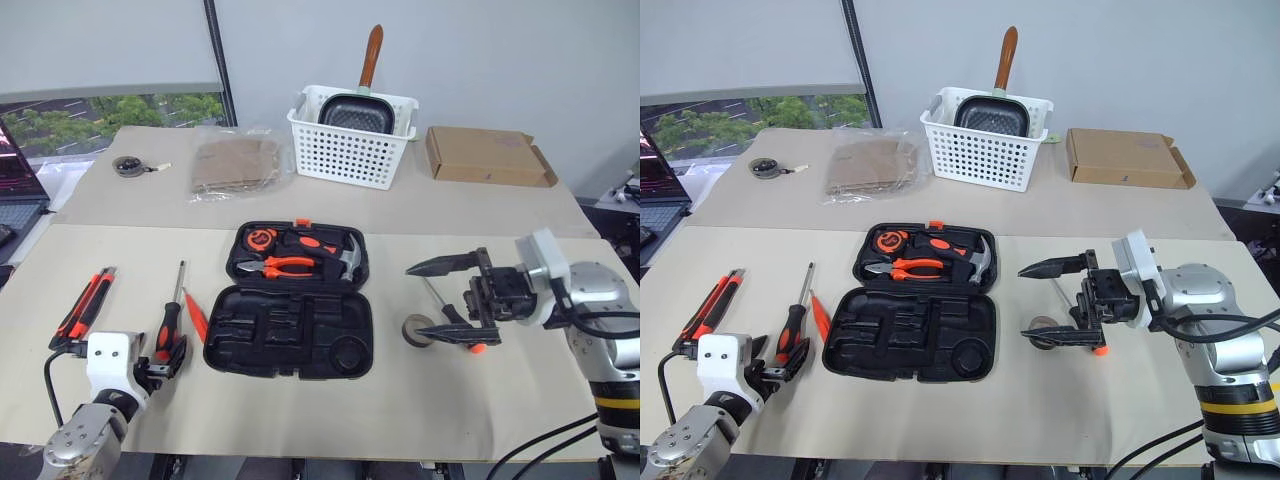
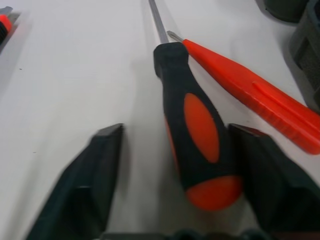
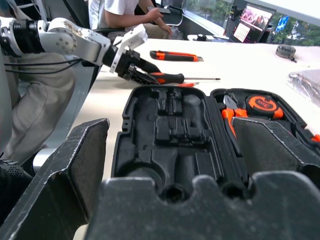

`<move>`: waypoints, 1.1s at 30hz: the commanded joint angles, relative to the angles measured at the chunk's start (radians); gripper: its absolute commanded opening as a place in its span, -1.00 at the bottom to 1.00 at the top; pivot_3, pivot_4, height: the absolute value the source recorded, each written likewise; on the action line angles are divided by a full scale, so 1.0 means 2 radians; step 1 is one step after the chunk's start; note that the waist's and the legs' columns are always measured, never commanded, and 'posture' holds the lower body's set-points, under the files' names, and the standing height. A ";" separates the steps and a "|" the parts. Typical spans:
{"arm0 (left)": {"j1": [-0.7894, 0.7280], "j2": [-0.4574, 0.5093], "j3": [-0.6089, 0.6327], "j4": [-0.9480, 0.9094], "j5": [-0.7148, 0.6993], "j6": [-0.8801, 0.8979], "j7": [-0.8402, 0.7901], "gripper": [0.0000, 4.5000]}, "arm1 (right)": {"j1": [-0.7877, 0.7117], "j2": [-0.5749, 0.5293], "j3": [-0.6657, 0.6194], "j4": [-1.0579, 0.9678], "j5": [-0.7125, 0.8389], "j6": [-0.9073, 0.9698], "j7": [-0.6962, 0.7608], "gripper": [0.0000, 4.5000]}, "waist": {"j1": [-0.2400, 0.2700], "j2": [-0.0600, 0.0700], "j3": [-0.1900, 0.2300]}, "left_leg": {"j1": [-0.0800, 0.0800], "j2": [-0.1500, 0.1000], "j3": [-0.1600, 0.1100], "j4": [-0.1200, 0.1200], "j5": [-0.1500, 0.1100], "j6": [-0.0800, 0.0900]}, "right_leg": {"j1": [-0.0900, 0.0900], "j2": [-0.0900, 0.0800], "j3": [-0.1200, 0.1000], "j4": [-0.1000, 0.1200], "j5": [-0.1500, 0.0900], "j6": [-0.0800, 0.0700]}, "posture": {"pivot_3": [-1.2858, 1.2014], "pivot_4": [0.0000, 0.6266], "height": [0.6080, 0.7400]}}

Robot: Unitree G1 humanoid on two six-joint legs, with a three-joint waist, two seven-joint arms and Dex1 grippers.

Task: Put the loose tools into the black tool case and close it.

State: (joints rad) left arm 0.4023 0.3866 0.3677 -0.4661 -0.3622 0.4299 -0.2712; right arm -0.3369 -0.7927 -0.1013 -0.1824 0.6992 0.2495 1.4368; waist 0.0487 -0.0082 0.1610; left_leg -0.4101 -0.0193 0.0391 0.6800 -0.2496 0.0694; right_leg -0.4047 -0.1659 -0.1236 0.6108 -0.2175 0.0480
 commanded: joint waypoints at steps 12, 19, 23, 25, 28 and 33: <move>-0.004 -0.014 0.064 0.023 -0.018 -0.078 -0.028 -0.58 | -0.003 0.009 -0.023 -0.017 0.029 0.011 -0.023 1.00 | -0.002 0.000 0.000 | 0.000 0.000 0.000 0.000 0.000 0.000 | 0.000 0.000 0.000 0.000 0.000 0.000 | 0.03 -0.52 0.39; -0.081 0.037 0.091 0.044 -0.102 -0.121 -0.142 -0.58 | 0.001 0.005 -0.033 -0.006 0.021 0.011 -0.035 1.00 | 0.004 0.000 0.000 | 0.000 0.000 0.000 0.000 0.000 0.000 | 0.000 0.000 0.000 0.000 0.000 -0.001 | 0.03 -0.52 0.39; -0.135 0.114 0.047 0.076 -0.119 -0.124 -0.272 -0.58 | 0.010 0.003 -0.047 -0.004 0.021 0.015 -0.044 1.00 | 0.001 0.000 0.000 | 0.000 0.000 0.001 0.000 0.000 0.000 | 0.000 0.001 0.000 0.000 0.001 -0.001 | 0.03 -0.52 0.39; -0.170 0.149 0.018 0.103 -0.117 -0.129 -0.334 -0.58 | 0.017 0.003 -0.051 -0.008 0.021 0.016 -0.051 1.00 | 0.002 0.000 0.000 | 0.000 0.000 0.001 0.000 0.000 -0.001 | 0.000 0.002 0.000 0.000 0.002 -0.004 | 0.03 -0.52 0.39; -0.247 0.191 -0.044 0.162 -0.099 -0.151 -0.435 -0.58 | 0.037 0.001 -0.061 -0.021 0.019 0.019 -0.064 1.00 | 0.001 0.000 0.000 | 0.000 -0.001 0.002 0.000 0.001 0.000 | 0.000 0.002 0.000 0.000 0.003 -0.005 | 0.03 -0.52 0.39; -0.370 0.202 -0.129 0.288 -0.053 -0.200 -0.551 -0.58 | 0.088 -0.015 -0.071 -0.048 0.014 0.029 -0.070 1.00 | -0.003 0.000 0.000 | 0.000 -0.001 0.004 0.000 0.003 0.002 | 0.001 0.004 0.000 0.001 0.003 -0.005 | 0.03 -0.52 0.39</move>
State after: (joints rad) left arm -0.2753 0.7758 0.1587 0.0340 -0.5079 0.0932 -1.2745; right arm -0.1758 -0.8083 -0.2128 -0.2259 0.7263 0.3027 1.3043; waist 0.0431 -0.0079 0.1613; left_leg -0.4103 -0.0192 0.0470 0.6797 -0.2431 0.0751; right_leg -0.4036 -0.1583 -0.1228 0.6120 -0.2113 0.0386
